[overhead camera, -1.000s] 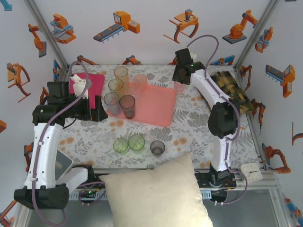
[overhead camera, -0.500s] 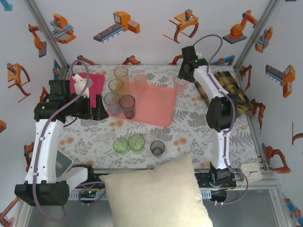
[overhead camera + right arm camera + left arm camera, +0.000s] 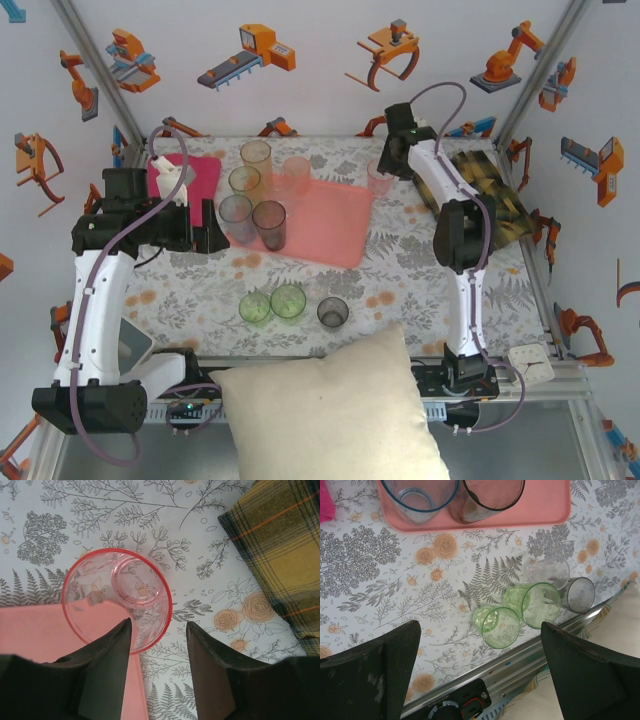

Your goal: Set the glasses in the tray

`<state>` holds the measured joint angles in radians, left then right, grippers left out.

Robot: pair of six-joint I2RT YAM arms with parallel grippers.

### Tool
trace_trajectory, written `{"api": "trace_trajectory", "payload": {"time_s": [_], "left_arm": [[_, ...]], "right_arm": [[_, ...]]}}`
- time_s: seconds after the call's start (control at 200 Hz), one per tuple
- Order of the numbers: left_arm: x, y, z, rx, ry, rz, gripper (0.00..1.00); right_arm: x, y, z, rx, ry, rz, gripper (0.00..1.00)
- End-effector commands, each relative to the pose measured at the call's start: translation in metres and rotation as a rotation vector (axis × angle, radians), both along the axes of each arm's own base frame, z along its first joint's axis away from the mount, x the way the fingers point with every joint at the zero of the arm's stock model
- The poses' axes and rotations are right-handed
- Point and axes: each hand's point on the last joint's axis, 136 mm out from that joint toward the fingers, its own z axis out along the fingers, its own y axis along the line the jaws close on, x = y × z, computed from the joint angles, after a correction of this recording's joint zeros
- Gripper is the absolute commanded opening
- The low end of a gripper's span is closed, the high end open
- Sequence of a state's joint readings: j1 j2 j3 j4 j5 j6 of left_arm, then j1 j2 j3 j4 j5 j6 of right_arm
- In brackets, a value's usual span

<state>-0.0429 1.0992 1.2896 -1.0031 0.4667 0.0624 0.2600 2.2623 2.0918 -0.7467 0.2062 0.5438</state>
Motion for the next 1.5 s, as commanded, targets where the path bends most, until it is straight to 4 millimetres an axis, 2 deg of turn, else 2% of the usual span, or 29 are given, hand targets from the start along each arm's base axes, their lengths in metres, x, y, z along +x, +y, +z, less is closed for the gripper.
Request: {"api": "trace_trajectory", "payload": {"time_s": [0.0, 0.436, 0.831, 1.157, 1.497], "left_arm": [[-0.001, -0.001, 0.012, -0.021, -0.022, -0.006, 0.97], [-0.003, -0.001, 0.012, -0.021, -0.034, -0.004, 0.97], [-0.005, 0.0, 0.014, -0.021, -0.044, -0.001, 0.97], [-0.006, 0.0, 0.016, -0.021, -0.051, 0.003, 0.97], [-0.007, 0.001, 0.017, -0.024, -0.06, 0.006, 0.97]], "right_arm": [[0.001, -0.004, -0.001, -0.008, 0.014, 0.009, 0.44], [-0.004, -0.01, -0.01, -0.021, 0.046, 0.009, 0.24], [-0.007, -0.013, -0.01, -0.03, 0.055, 0.012, 0.11], [-0.008, -0.013, 0.007, -0.029, 0.03, 0.028, 0.03], [-0.01, -0.015, 0.041, -0.035, -0.016, 0.042, 0.0]]}}
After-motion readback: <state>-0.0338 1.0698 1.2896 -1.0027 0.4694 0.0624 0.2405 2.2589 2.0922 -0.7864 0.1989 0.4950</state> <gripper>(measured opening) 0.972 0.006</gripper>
